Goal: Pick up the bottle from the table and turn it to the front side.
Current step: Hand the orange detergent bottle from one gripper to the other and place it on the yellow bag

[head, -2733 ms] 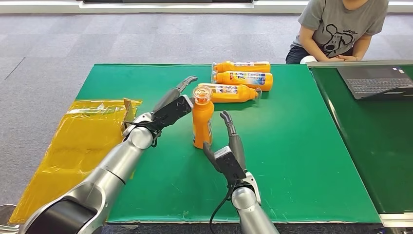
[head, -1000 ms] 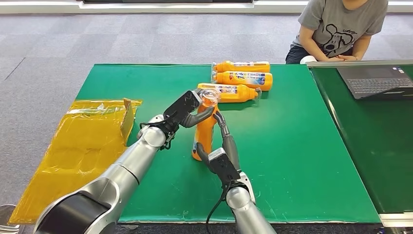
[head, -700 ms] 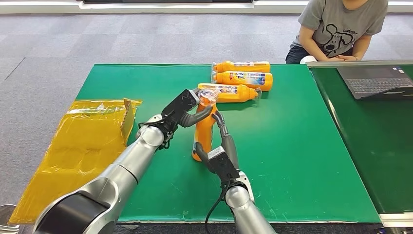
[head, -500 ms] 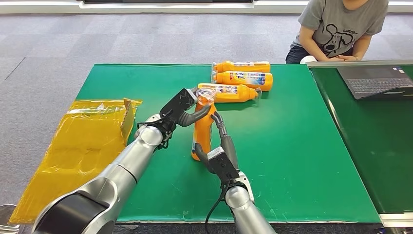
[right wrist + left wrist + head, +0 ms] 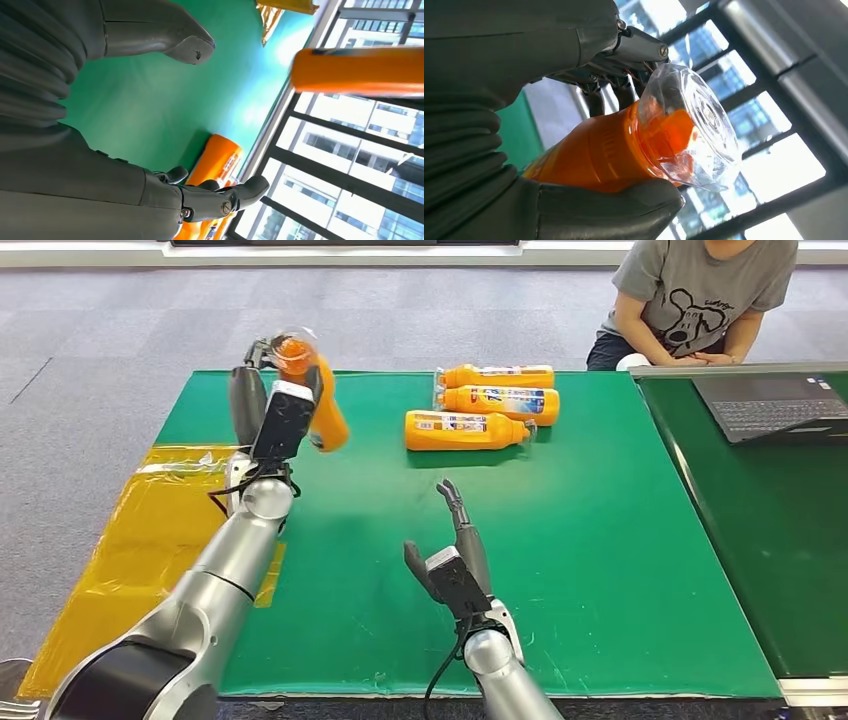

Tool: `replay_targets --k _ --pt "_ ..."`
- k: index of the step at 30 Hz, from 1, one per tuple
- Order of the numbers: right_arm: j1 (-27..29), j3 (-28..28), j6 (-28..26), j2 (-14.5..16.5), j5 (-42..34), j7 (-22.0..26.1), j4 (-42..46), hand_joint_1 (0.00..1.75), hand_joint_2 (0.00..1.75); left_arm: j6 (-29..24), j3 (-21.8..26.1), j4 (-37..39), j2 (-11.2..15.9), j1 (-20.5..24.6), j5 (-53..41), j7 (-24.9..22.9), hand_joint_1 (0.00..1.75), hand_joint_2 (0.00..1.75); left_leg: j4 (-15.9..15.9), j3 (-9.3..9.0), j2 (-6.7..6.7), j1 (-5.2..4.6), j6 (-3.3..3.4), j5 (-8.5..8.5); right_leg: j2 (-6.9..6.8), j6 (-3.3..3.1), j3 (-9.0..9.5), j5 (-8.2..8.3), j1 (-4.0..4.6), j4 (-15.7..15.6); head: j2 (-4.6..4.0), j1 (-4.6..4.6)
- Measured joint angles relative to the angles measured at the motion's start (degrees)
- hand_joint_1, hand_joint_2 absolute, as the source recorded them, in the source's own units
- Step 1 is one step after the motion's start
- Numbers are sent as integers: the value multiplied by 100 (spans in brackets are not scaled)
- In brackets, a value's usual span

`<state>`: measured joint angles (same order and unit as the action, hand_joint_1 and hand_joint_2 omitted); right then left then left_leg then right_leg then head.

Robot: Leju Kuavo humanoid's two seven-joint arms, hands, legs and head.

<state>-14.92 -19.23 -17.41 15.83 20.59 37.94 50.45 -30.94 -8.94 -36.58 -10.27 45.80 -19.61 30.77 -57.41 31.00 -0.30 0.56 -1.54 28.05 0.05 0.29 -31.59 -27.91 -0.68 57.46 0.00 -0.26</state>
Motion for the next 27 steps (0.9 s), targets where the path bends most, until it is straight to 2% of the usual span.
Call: replay_targets --k 4,13,15,17,20,23,25,27 --pt "41 0 -5 -14 2 -2 1 0 175 -322 182 -518 192 -74 -305 -2 175 175 0 3 0 0 -2 -1 -1 0 -2 0 1 0 0 0" --pt "71 0 3 -18 3 31 3 0 175 -809 383 -1134 334 -243 -812 117 175 175 -2 3 1 0 -2 -2 2 -4 -2 4 -1 0 0 -1" --pt "86 0 5 -20 17 52 11 0 175 -855 561 -1415 344 -331 -1519 127 175 175 -2 4 2 0 -2 -2 2 -5 -4 4 1 0 0 -1" --pt "98 0 1 -26 36 61 25 0 175 -856 803 -1685 335 -390 -2768 6 175 175 -3 4 3 0 -2 -2 2 -5 -7 4 3 0 0 -1" --pt "138 0 -21 -49 25 63 55 0 175 -646 888 -1807 367 -359 -4764 -732 175 175 -3 4 1 0 -3 -2 0 -5 -9 4 3 0 0 -1" --pt "198 1 -21 -74 0 73 88 0 175 -231 725 -1768 408 -293 -5735 -1343 175 175 -5 6 5 0 -6 -5 6 -9 -14 8 3 0 0 -1" --pt "221 19 4 -92 -13 97 102 0 175 404 412 -1568 465 -126 -6222 -1662 175 175 -9 8 5 0 -7 -9 5 -10 -17 10 3 -1 0 -1" --pt "224 70 45 -104 -18 145 107 0 175 1092 -251 -1137 571 129 -6497 -1985 175 175 -13 12 0 0 -6 -13 -2 -10 -17 13 3 0 0 0"
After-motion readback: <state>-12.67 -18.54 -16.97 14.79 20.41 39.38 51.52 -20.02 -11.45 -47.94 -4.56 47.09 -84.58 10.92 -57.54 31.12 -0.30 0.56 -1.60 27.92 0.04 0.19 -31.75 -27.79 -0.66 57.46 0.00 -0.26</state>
